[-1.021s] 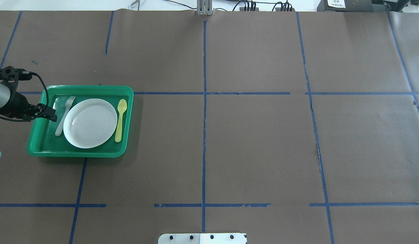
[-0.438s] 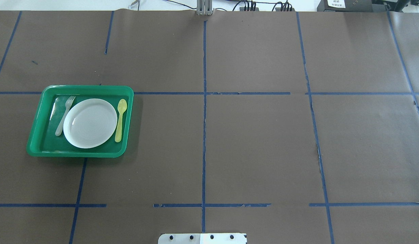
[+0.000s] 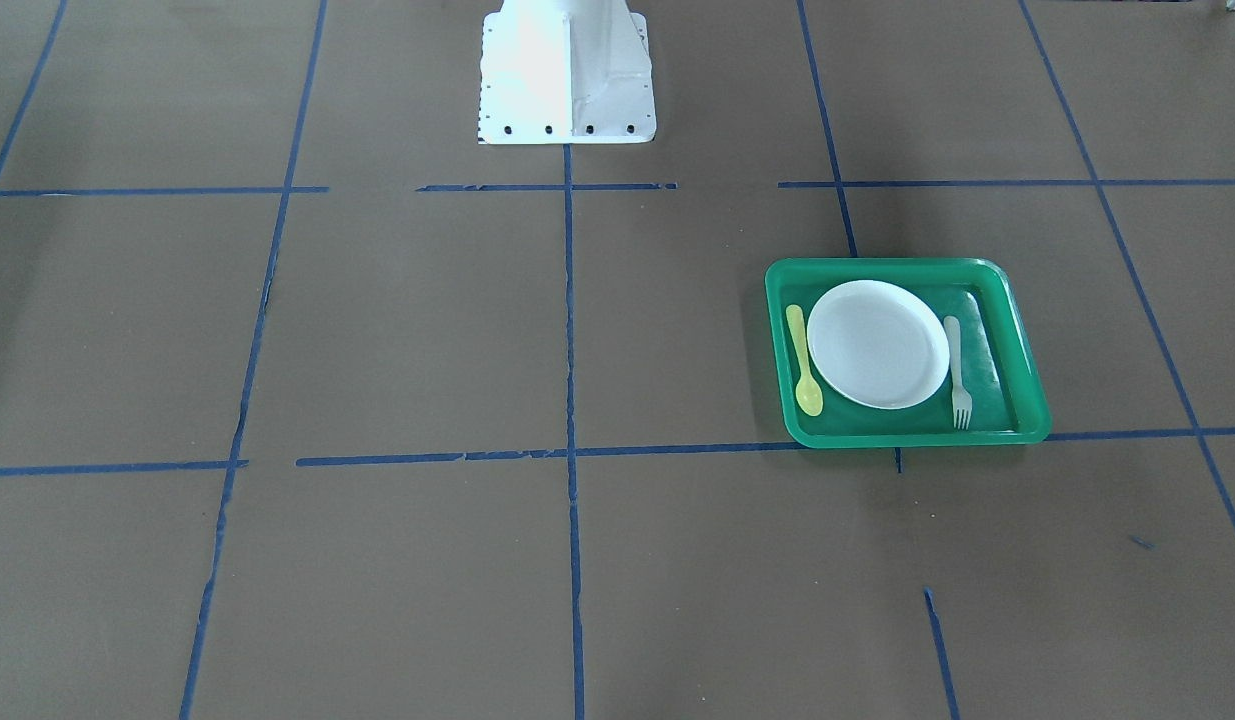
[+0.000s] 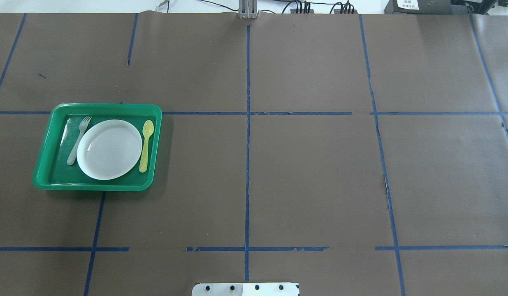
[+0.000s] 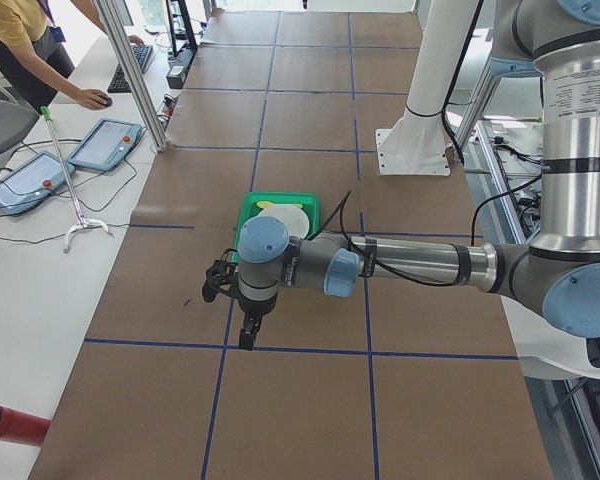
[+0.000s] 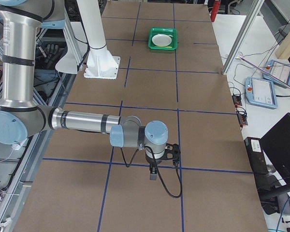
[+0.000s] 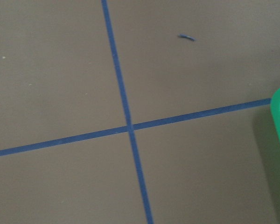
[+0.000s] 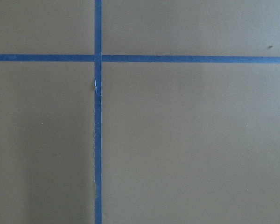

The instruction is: Place fork

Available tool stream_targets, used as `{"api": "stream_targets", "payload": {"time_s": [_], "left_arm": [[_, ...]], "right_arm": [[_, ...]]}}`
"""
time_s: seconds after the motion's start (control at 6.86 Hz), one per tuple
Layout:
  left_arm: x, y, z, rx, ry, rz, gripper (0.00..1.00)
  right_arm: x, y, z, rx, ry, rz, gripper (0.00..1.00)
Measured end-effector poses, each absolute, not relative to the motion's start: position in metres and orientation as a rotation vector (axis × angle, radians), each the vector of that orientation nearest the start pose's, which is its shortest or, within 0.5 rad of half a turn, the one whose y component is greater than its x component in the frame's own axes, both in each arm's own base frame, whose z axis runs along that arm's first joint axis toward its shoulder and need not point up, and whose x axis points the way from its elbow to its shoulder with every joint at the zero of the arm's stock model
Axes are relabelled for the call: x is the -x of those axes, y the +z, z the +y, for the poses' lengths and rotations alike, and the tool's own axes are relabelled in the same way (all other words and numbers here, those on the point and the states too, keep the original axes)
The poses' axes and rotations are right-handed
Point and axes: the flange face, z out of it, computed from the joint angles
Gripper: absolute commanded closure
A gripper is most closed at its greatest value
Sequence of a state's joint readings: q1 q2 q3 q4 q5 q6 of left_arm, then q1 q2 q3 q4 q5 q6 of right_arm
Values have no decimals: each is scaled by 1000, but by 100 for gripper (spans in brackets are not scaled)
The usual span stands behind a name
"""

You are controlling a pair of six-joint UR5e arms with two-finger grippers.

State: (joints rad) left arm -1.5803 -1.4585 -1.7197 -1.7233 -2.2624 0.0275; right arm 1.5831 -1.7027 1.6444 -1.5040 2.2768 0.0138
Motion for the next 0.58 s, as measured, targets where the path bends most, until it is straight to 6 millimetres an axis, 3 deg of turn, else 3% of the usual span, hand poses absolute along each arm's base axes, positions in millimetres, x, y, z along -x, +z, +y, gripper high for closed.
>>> {"api": "stream_targets", "payload": {"time_s": [0.58], "left_arm": [[80,637,-446,-178,74,685,0]], "right_arm": [[-74,682,-435,-7,22,-706,0]]}}
